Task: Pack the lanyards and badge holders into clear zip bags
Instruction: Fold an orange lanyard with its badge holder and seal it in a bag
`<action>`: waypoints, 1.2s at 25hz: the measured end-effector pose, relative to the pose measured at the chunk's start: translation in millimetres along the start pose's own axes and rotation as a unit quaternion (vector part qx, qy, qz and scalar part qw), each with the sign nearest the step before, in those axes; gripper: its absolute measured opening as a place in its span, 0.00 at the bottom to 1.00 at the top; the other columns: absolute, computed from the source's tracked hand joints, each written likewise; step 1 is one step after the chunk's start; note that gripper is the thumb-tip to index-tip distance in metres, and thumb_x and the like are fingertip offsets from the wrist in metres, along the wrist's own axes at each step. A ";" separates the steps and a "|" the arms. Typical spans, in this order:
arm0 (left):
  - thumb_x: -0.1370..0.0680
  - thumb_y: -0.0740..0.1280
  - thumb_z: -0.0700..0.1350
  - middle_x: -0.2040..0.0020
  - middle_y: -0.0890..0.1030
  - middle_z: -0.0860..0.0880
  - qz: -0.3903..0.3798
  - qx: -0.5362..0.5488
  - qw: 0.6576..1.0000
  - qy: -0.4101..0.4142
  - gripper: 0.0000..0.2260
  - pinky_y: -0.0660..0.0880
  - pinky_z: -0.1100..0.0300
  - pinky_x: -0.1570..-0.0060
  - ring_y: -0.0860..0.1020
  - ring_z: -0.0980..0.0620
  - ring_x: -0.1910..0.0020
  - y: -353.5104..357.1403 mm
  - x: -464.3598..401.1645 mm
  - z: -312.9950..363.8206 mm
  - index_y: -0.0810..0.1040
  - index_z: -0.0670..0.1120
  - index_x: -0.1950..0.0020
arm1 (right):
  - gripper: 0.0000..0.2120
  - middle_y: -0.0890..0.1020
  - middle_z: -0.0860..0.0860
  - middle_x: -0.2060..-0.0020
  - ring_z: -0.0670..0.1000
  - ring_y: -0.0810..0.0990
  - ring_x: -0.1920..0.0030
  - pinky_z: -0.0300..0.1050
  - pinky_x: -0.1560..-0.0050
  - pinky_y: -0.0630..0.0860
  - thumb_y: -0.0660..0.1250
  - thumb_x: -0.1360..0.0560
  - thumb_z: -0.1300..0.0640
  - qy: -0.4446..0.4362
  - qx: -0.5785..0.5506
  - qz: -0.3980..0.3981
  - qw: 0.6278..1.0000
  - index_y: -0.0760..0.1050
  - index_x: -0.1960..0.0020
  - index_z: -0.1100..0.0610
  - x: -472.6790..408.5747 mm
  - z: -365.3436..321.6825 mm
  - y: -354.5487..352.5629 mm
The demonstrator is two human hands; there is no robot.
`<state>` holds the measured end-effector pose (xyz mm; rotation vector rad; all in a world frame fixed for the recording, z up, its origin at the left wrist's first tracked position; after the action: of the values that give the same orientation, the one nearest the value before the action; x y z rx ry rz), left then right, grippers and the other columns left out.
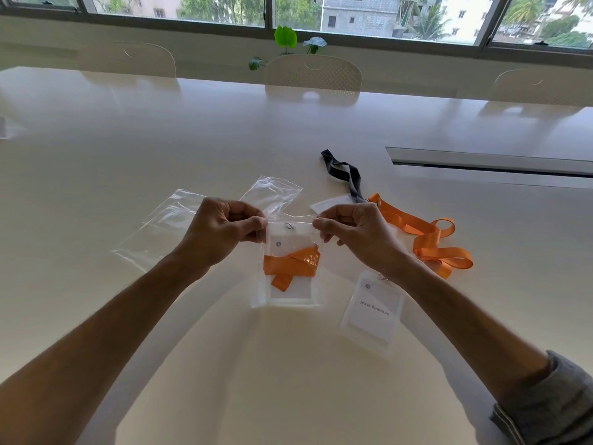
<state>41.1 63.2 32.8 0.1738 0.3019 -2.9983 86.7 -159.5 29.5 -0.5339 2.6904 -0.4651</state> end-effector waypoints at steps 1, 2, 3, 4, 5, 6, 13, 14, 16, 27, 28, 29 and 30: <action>0.26 0.71 0.34 0.64 0.85 0.46 0.001 -0.008 1.000 0.008 0.04 0.80 0.62 0.62 0.84 0.51 0.66 0.3 0.3 0.1 0.83 0.41 0.58 | 0.03 0.83 0.43 0.66 0.41 0.81 0.67 0.28 0.66 0.74 0.71 0.26 0.56 -0.006 0.003 -0.002 1.000 0.81 0.56 0.48 0.0 -0.8 0.6; 0.26 0.71 0.34 0.64 0.85 0.47 0.003 -0.013 1.000 0.013 0.04 0.80 0.62 0.62 0.84 0.51 0.66 0.7 0.5 0.3 0.84 0.42 0.58 | 0.04 0.83 0.43 0.66 0.40 0.81 0.67 0.28 0.66 0.73 0.70 0.26 0.56 -0.012 0.008 -0.003 1.000 0.81 0.57 0.47 0.0 -1.0 1.1; 0.26 0.71 0.35 0.64 0.86 0.47 0.007 -0.013 1.000 0.015 0.04 0.80 0.63 0.62 0.84 0.51 0.66 1.1 0.5 0.2 0.84 0.43 0.58 | 0.05 0.82 0.43 0.67 0.40 0.81 0.67 0.28 0.65 0.73 0.70 0.25 0.56 -0.016 0.015 -0.004 1.000 0.80 0.57 0.46 0.1 -0.5 1.6; 0.26 0.71 0.35 0.64 0.85 0.46 0.011 -0.008 1.000 0.013 0.04 0.80 0.63 0.62 0.84 0.50 0.66 1.5 0.5 -0.2 0.84 0.43 0.58 | 0.05 0.82 0.43 0.67 0.40 0.80 0.67 0.29 0.65 0.73 0.69 0.24 0.55 -0.017 0.022 -0.004 1.000 0.79 0.58 0.46 0.0 0.6 2.3; 0.26 0.71 0.35 0.64 0.85 0.45 0.015 0.001 1.000 0.008 0.04 0.80 0.63 0.62 0.84 0.49 0.66 1.6 0.5 -0.9 0.84 0.42 0.58 | 0.06 0.81 0.44 0.67 0.41 0.80 0.66 0.29 0.64 0.74 0.68 0.24 0.55 -0.015 0.028 -0.004 0.999 0.78 0.58 0.45 0.0 2.2 3.1; 0.27 0.72 0.35 0.63 0.85 0.44 0.016 0.013 1.000 -0.001 0.03 0.80 0.62 0.61 0.84 0.48 0.65 1.7 0.2 -1.6 0.84 0.41 0.58 | 0.06 0.81 0.44 0.66 0.41 0.80 0.65 0.30 0.62 0.74 0.67 0.23 0.54 -0.010 0.033 -0.004 0.999 0.78 0.57 0.45 -0.1 4.2 3.7; 0.27 0.72 0.34 0.64 0.85 0.44 0.018 0.023 1.000 -0.010 0.02 0.80 0.64 0.62 0.84 0.49 0.66 -0.1 -1.1 -2.2 0.84 0.40 0.58 | 0.04 0.83 0.43 0.66 0.42 0.82 0.66 0.30 0.64 0.74 0.70 0.26 0.52 -0.001 0.035 0.022 0.999 0.79 0.57 0.44 -3.2 10.8 1.0; 0.27 0.72 0.34 0.65 0.85 0.45 0.018 0.021 1.000 -0.007 0.03 0.80 0.64 0.63 0.84 0.49 0.66 0.1 -1.4 -2.0 0.83 0.40 0.58 | 0.03 0.83 0.42 0.67 0.41 0.82 0.66 0.29 0.66 0.73 0.71 0.26 0.52 0.004 0.035 0.022 0.999 0.80 0.58 0.44 -3.3 11.9 -0.2; 0.26 0.71 0.33 0.66 0.85 0.45 0.022 0.016 1.000 -0.005 0.04 0.79 0.65 0.63 0.84 0.50 0.67 0.1 -2.0 -2.1 0.83 0.40 0.59 | 0.03 0.83 0.41 0.68 0.40 0.81 0.66 0.27 0.67 0.72 0.71 0.26 0.52 0.017 0.040 0.017 0.999 0.81 0.58 0.45 -3.4 14.5 -2.0; 0.26 0.71 0.34 0.62 0.85 0.42 0.025 0.045 0.998 -0.048 0.02 0.80 0.65 0.62 0.85 0.47 0.63 -3.5 -1.5 -3.3 0.83 0.36 0.55 | 0.06 0.82 0.41 0.67 0.37 0.80 0.67 0.26 0.68 0.71 0.70 0.25 0.55 0.013 0.031 0.024 0.999 0.80 0.58 0.45 -4.1 17.0 -2.3; 0.26 0.71 0.34 0.62 0.85 0.41 0.021 0.041 0.998 -0.049 0.02 0.80 0.64 0.61 0.85 0.47 0.63 -3.3 -1.7 -3.5 0.83 0.36 0.56 | 0.06 0.82 0.40 0.68 0.38 0.80 0.67 0.26 0.68 0.72 0.70 0.25 0.55 0.013 0.029 0.029 0.999 0.80 0.58 0.45 -4.3 17.3 -2.5; 0.26 0.71 0.34 0.63 0.85 0.41 0.019 0.037 0.998 -0.048 0.02 0.80 0.64 0.61 0.85 0.47 0.63 -3.1 -1.8 -3.7 0.83 0.35 0.56 | 0.05 0.82 0.40 0.69 0.38 0.80 0.67 0.26 0.68 0.72 0.71 0.25 0.54 0.013 0.030 0.033 0.999 0.80 0.58 0.45 -4.6 17.9 -2.4; 0.26 0.71 0.34 0.63 0.85 0.41 0.018 0.035 0.998 -0.045 0.02 0.80 0.64 0.61 0.85 0.47 0.64 -2.9 -1.8 -3.9 0.82 0.35 0.56 | 0.05 0.83 0.40 0.69 0.38 0.81 0.67 0.27 0.68 0.72 0.71 0.25 0.54 0.015 0.033 0.035 0.999 0.80 0.58 0.45 -4.6 18.9 -2.2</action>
<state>43.0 67.1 29.8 0.0490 0.1837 -2.9723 98.9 -164.1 15.0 -0.4157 2.7015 -0.5457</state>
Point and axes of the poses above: each hand's wrist, its own x-axis away from the middle knuckle, its own y-axis out of the palm, z = x × y, the point moved 3 cm from there along -x, towards the middle knuckle
